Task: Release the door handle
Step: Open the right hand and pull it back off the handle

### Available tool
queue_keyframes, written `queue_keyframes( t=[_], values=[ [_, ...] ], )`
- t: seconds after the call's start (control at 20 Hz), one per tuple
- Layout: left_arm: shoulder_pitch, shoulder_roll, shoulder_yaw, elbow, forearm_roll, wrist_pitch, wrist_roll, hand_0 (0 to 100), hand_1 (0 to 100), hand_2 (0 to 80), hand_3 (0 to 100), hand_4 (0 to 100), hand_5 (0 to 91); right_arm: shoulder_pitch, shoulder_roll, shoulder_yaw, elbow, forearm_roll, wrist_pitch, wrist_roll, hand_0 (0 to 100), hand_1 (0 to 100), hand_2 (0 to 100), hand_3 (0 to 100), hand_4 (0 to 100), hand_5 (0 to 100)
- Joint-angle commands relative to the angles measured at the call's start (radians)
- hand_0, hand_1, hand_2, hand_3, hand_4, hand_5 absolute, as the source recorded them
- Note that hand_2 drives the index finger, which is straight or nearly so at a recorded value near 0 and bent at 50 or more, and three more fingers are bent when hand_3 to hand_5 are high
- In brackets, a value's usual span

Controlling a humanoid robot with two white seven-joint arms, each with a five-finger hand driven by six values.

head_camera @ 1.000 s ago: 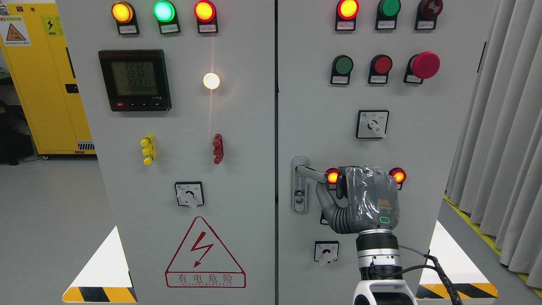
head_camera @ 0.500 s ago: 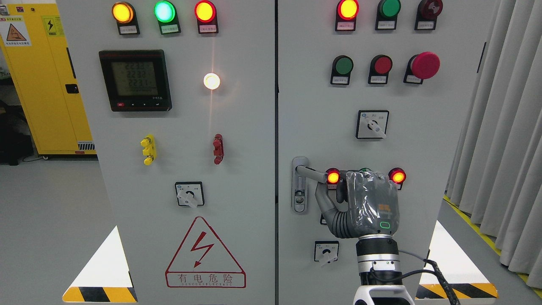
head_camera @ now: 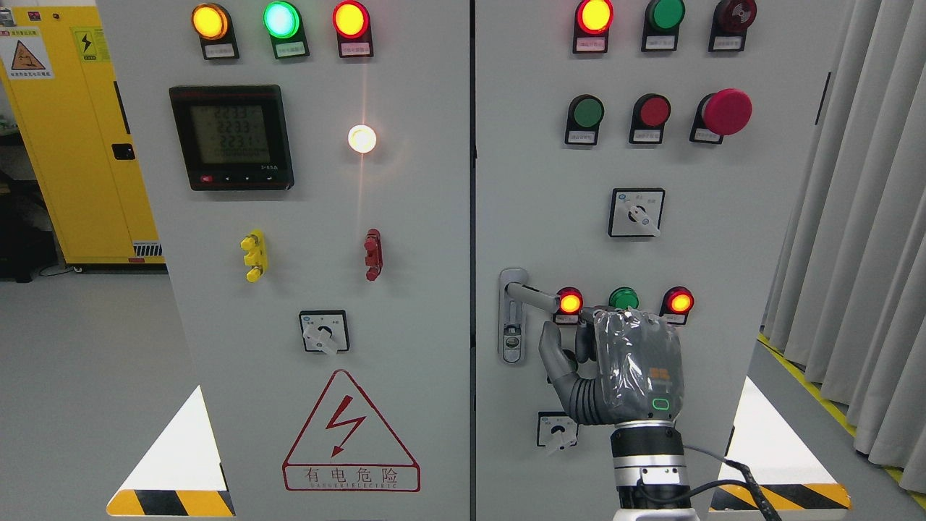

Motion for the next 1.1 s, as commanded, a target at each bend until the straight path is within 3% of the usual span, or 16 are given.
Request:
queue_keyframes(
  t=[0.0, 0.05, 0.1, 0.25, 0.35, 0.4, 0.45, 0.55, 0.6, 1.05],
  values=[
    [0.000, 0.000, 0.000, 0.000, 0.000, 0.001, 0.000, 12, 56, 0.0, 0, 0, 0.0, 0.086, -0.097, -0.017, -0.074, -0.083, -0.065, -0.043, 63, 35, 45, 65, 65, 56],
    [0.000, 0.000, 0.000, 0.000, 0.000, 0.001, 0.000, 12, 56, 0.0, 0, 0, 0.0, 0.085, -0.100, -0.031, -0.071, -0.123, -0.104, -0.059, 63, 34, 36, 52, 53, 40],
    [0.000, 0.000, 0.000, 0.000, 0.000, 0.001, 0.000, 12, 56, 0.0, 0, 0, 0.0, 0.085, -0.103, -0.048, -0.072, -0.149, -0.141, -0.069, 62, 34, 34, 48, 50, 37],
    [0.000, 0.000, 0.000, 0.000, 0.000, 0.001, 0.000, 12, 56, 0.0, 0, 0, 0.0, 0.097, -0.108, -0.094, -0.065, -0.187, -0.242, -0.114, 62, 31, 17, 25, 27, 19],
    [0.000, 0.000, 0.000, 0.000, 0.000, 0.001, 0.000, 12, 56, 0.0, 0, 0, 0.0, 0.126, -0.114, -0.117, -0.066, -0.214, -0.268, -0.120, 64, 29, 11, 16, 18, 11],
    [0.000, 0.000, 0.000, 0.000, 0.000, 0.001, 0.000, 12, 56, 0.0, 0, 0, 0.0, 0.132, -0.134, -0.132, -0.068, -0.236, -0.273, -0.119, 65, 28, 6, 10, 11, 4],
    [0.000, 0.000, 0.000, 0.000, 0.000, 0.001, 0.000, 12, 56, 0.0, 0, 0, 0.0, 0.132, -0.143, -0.136, -0.068, -0.263, -0.279, -0.116, 70, 19, 0, 0, 0, 0],
    [0.000, 0.000, 0.000, 0.000, 0.000, 0.001, 0.000, 12, 56, 0.0, 0, 0, 0.0, 0.140, -0.146, -0.130, -0.074, -0.286, -0.300, -0.123, 71, 14, 0, 0, 0, 0],
    [0.000, 0.000, 0.000, 0.000, 0.000, 0.001, 0.000, 12, 56, 0.0, 0, 0, 0.0, 0.152, -0.149, -0.130, -0.079, -0.287, -0.314, -0.123, 67, 5, 0, 0, 0, 0],
    [0.000, 0.000, 0.000, 0.000, 0.000, 0.001, 0.000, 12, 56, 0.0, 0, 0, 0.0, 0.157, -0.148, -0.143, -0.083, -0.292, -0.323, -0.120, 60, 5, 0, 0, 0, 0]
  ],
)
